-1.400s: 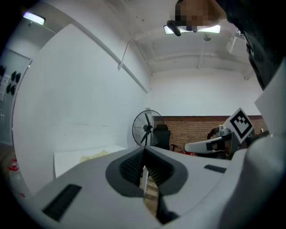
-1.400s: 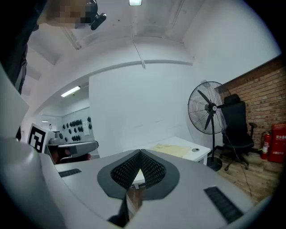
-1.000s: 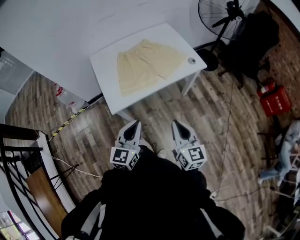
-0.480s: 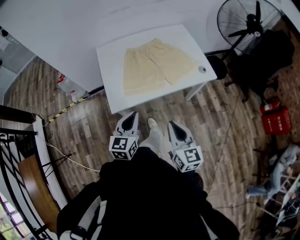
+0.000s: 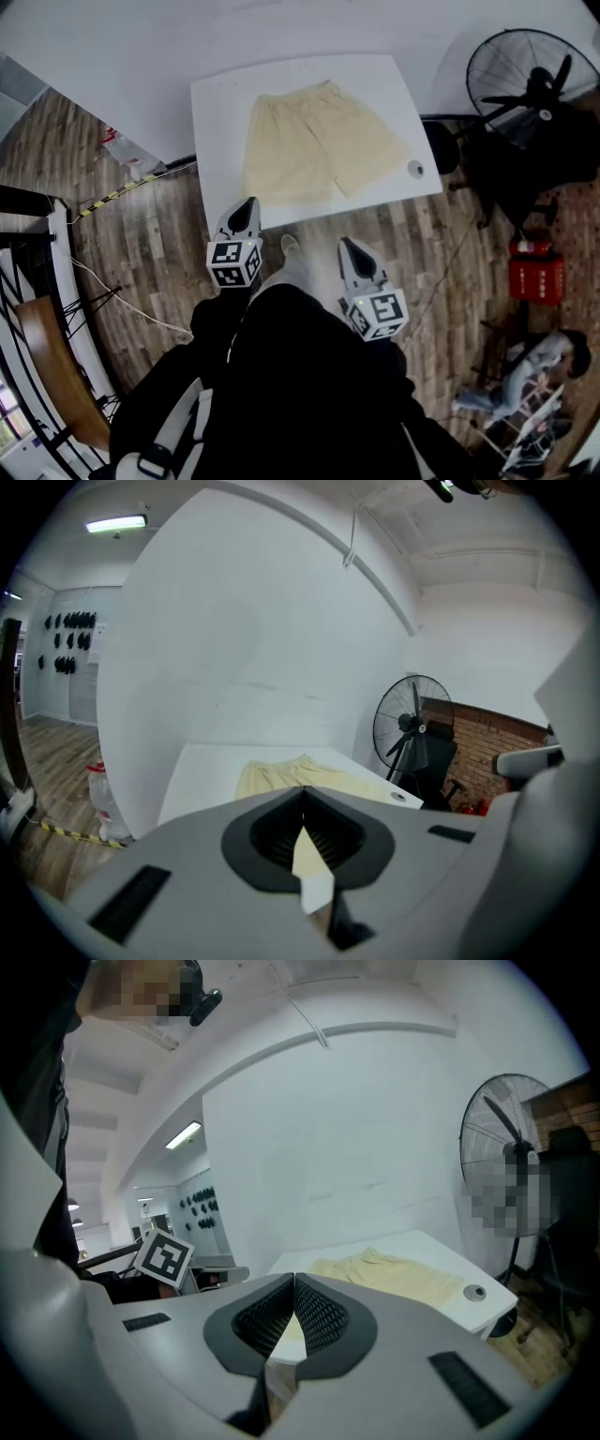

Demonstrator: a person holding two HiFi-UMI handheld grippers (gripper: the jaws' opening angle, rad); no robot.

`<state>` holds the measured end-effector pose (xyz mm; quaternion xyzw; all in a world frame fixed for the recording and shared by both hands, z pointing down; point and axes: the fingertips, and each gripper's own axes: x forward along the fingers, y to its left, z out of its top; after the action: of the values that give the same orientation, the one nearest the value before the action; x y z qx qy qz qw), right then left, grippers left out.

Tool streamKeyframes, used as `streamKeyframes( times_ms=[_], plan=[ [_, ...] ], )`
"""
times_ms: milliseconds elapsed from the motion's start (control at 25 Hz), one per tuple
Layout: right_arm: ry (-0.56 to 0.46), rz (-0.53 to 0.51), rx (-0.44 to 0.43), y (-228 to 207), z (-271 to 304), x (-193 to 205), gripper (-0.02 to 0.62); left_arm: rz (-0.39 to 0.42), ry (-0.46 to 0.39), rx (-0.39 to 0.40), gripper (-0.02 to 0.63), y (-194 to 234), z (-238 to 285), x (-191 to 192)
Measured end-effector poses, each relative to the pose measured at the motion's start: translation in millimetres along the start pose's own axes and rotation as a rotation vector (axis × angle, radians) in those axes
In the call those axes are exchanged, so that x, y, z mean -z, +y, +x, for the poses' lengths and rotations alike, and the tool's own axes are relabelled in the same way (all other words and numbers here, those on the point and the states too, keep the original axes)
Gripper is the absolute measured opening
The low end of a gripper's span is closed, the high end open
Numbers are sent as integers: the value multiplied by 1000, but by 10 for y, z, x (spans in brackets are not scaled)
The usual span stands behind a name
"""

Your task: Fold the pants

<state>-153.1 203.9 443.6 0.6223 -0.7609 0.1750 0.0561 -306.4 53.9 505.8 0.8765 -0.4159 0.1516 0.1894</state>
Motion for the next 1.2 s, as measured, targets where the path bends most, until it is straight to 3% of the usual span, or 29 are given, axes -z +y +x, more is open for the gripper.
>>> streamKeyframes(
  times_ms=[400, 680, 1040, 1200],
  plan=[
    [113, 2, -21, -522, 852, -215, 5, -64, 181, -109, 6, 665, 838, 331],
    [191, -6, -65, -657, 1429, -248, 5, -124, 297, -155, 61, 958, 1163, 694],
    [276, -31, -107, -759, 1950, -298, 5, -186, 431, -190, 80, 1138, 1285, 1191],
    [295, -42, -117, -784, 2085, -305, 5, -187, 442, -200, 80, 1152, 1325, 1291]
  ],
)
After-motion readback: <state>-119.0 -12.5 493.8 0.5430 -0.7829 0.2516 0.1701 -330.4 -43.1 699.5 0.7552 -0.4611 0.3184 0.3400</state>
